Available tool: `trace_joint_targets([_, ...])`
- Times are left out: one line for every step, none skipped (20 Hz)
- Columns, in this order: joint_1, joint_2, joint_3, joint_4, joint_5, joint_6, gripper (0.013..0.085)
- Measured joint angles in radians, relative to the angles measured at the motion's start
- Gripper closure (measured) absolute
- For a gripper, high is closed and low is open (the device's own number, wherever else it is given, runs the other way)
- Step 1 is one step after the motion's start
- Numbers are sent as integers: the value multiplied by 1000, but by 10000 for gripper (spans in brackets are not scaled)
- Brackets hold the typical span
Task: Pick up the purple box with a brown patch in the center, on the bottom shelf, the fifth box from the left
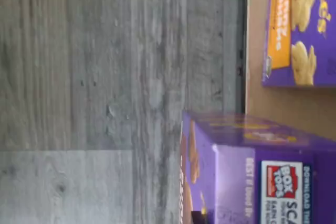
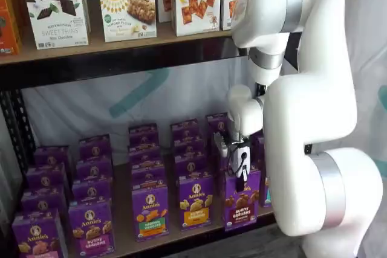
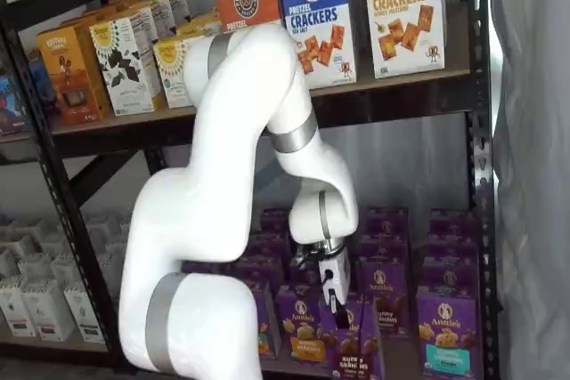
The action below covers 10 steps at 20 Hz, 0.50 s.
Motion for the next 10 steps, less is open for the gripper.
trace_joint_targets([1, -16, 21, -1, -10, 2, 690])
trace_joint_targets([2, -32, 40, -2, -17, 5, 690])
trace_joint_targets([3, -52, 62, -6, -22, 9, 690])
trace_joint_targets([4, -73, 85, -7, -24, 11, 690])
trace_joint_targets([5, -93, 104, -7, -24, 12, 690])
trace_joint_targets([6, -107, 117, -8, -23, 14, 690])
trace_joint_targets([6, -118, 127, -9, -22, 16, 690])
trace_joint_targets([7, -127, 135, -9, -20, 16, 690])
trace_joint_targets([8, -137, 142, -5, -16, 14, 690])
trace_joint_targets([11, -147, 150, 2, -13, 9, 690])
